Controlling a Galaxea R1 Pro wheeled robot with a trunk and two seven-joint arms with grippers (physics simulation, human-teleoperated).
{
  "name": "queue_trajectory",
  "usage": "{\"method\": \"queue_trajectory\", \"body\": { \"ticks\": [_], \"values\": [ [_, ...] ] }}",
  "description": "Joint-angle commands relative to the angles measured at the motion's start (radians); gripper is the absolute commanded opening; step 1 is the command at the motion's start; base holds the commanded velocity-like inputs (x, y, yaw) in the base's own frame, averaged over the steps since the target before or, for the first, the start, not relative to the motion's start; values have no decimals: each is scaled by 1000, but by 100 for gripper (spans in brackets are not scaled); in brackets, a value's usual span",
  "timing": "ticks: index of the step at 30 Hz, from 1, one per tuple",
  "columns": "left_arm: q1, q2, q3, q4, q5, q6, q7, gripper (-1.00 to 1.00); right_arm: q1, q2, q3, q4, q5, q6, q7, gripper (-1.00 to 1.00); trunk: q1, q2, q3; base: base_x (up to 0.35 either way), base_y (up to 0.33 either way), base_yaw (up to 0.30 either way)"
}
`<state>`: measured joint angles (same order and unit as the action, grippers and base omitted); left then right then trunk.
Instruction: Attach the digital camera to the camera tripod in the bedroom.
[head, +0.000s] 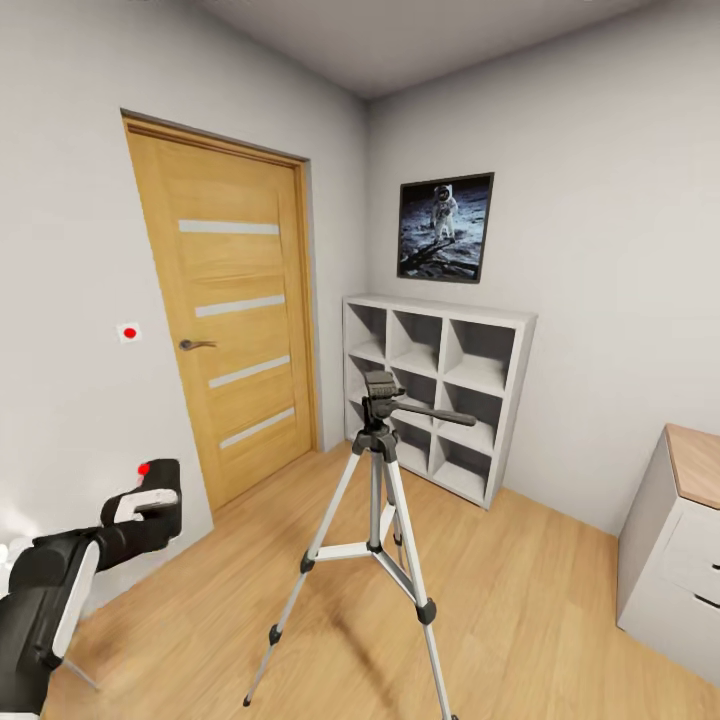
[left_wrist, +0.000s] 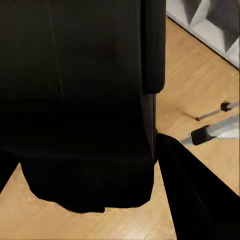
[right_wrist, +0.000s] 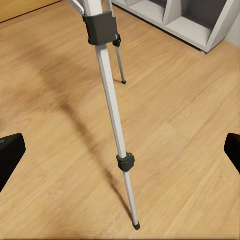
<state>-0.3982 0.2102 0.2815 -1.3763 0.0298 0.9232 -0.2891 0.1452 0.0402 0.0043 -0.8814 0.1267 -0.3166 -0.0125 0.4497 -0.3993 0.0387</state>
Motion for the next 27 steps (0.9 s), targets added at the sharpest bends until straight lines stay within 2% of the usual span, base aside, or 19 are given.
{"method": "queue_trajectory", "body": {
  "ticks": [1,2,3,4,6,9,11,12,13,14,16,17,19,21,23,24,25,27],
  "values": [
    [-29,8,1,-5,18,24,-12,-100,0,0,-1,0,9,-1,-1,100,0,-1,0,0,0,0],
    [-104,33,2,-3,52,57,-28,-100,0,0,-1,1,9,-1,-1,100,0,-1,0,0,0,0],
    [-150,45,2,3,71,70,-34,-100,0,0,-1,2,9,-1,-1,100,0,-1,0,0,0,0],
    [-173,49,2,8,79,74,-36,-100,0,0,-1,2,9,-1,-1,100,0,-1,0,0,0,0],
    [-272,59,1,40,111,85,-40,-100,0,0,-1,2,9,-1,-1,100,0,-1,0,0,0,0],
    [-379,64,1,82,132,90,-42,-100,0,0,-1,2,10,-1,-1,100,0,-1,0,0,0,0],
    [-501,65,1,140,141,92,-43,-100,0,0,-1,2,9,-1,-1,100,0,-1,0,0,0,0],
    [-531,65,0,157,143,93,-43,-100,0,0,-1,2,9,-1,-1,100,0,-1,0,0,0,0],
    [-612,64,-1,215,145,93,-44,-100,0,1,-1,2,10,-1,-1,100,0,-1,0,0,0,0],
    [-637,63,-1,236,146,93,-43,-100,0,1,-1,2,9,-1,-1,100,0,-1,0,0,0,0],
    [-726,57,-2,315,147,92,-42,-100,0,1,-1,2,9,-1,-1,100,0,-1,0,0,0,0],
    [-769,47,-3,349,148,92,-42,-100,0,1,-1,2,9,-1,-1,100,0,-1,0,0,0,0],
    [-809,30,-3,377,148,91,-41,-100,0,1,-1,2,8,-1,-1,100,0,-1,0,0,0,0],
    [-867,-30,-6,398,146,90,-41,-100,0,1,0,2,8,-2,-1,100,0,-1,0,0,0,0],
    [-891,-118,-23,373,146,90,-40,-100,0,1,0,2,8,-2,-1,100,0,-1,0,0,0,0],
    [-895,-138,-32,364,145,90,-40,-100,0,1,0,2,8,-2,-1,100,0,-1,0,0,0,0],
    [-900,-170,-54,343,145,91,-40,-100,0,1,0,2,9,-2,-1,100,0,-1,0,0,0,0],
    [-907,-198,-83,309,146,93,-41,-100,0,1,0,2,9,-2,-1,100,0,-1,0,0,0,0]
  ]
}}
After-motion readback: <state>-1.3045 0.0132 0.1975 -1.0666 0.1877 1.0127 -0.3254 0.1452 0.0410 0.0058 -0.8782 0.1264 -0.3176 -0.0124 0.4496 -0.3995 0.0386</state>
